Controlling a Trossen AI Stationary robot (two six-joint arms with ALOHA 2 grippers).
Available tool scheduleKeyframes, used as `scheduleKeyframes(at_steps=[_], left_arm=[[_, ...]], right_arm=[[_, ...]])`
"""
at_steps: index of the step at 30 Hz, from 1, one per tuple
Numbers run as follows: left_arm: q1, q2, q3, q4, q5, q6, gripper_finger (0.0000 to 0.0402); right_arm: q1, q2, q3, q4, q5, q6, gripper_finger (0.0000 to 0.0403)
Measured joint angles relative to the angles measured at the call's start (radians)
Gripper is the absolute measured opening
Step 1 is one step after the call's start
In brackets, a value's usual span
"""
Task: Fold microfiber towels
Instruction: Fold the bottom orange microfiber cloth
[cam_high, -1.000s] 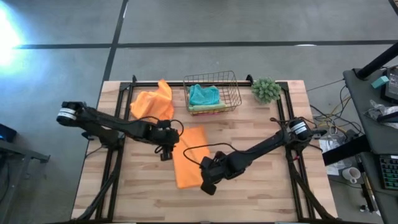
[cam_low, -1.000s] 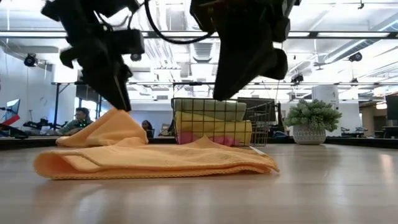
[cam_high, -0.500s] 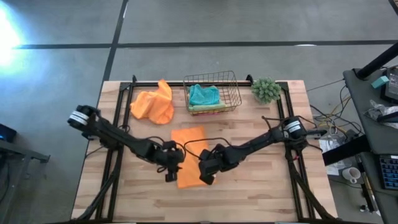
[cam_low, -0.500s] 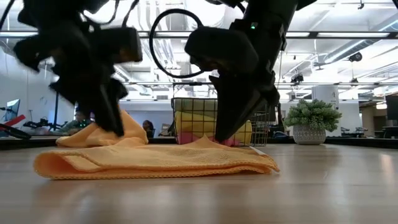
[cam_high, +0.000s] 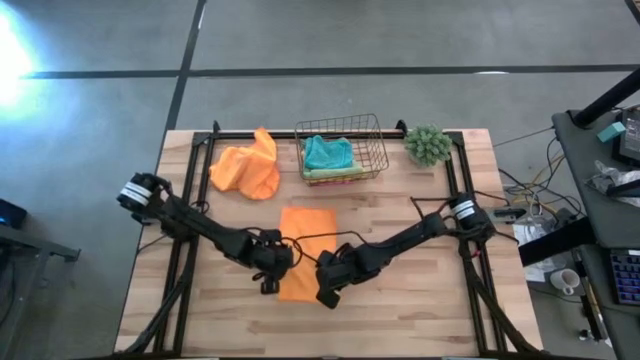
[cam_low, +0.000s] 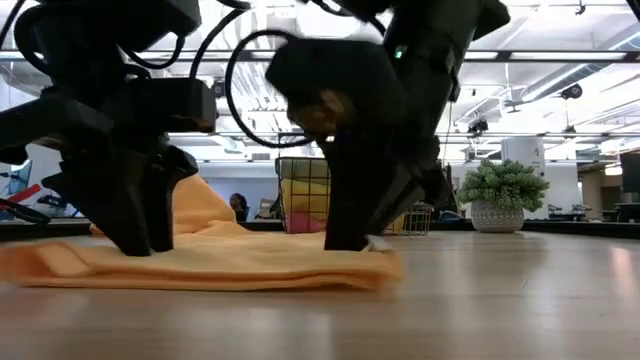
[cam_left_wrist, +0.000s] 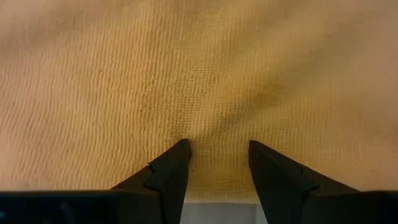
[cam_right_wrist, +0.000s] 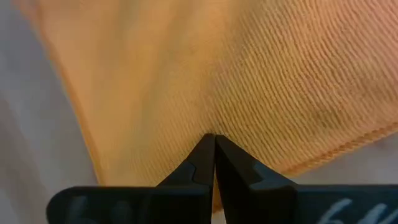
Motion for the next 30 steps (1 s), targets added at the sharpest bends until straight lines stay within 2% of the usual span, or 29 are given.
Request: scheduleKeyframes(at_steps=[5,12,16,21,25,30], left_arm=[[0.002,-0.058,0.004,-0.128,0.001,0.007,0.0155],[-0.014,-0.113,0.017,-0.125,0.007,-0.068,0.0155],[-0.043,-0.139,0.064,-0.192,0.01,-0.072,0.0155],[-0.131,-0.147,0.162,-0.326,0.011,-0.073,0.0155],[-0.232,-0.138,0.241,-0.36,0.0,-0.072,0.0155],[-0.348,-0.089,0.312,-0.393,-0.112,-0.126,0.0155]], right_arm=[[0.019,-0.011,0.015,0.025,0.005,-0.014,0.0008],[0.025,-0.036,0.015,-0.018,0.035,-0.052,0.0008],[0.047,-0.078,0.015,-0.011,0.035,-0.144,0.0009],[0.081,-0.118,0.016,0.007,0.034,-0.232,0.0011],[0.109,-0.127,0.016,0.05,0.015,-0.275,0.0034],[0.131,-0.127,0.016,0.083,0.001,-0.299,0.0087]])
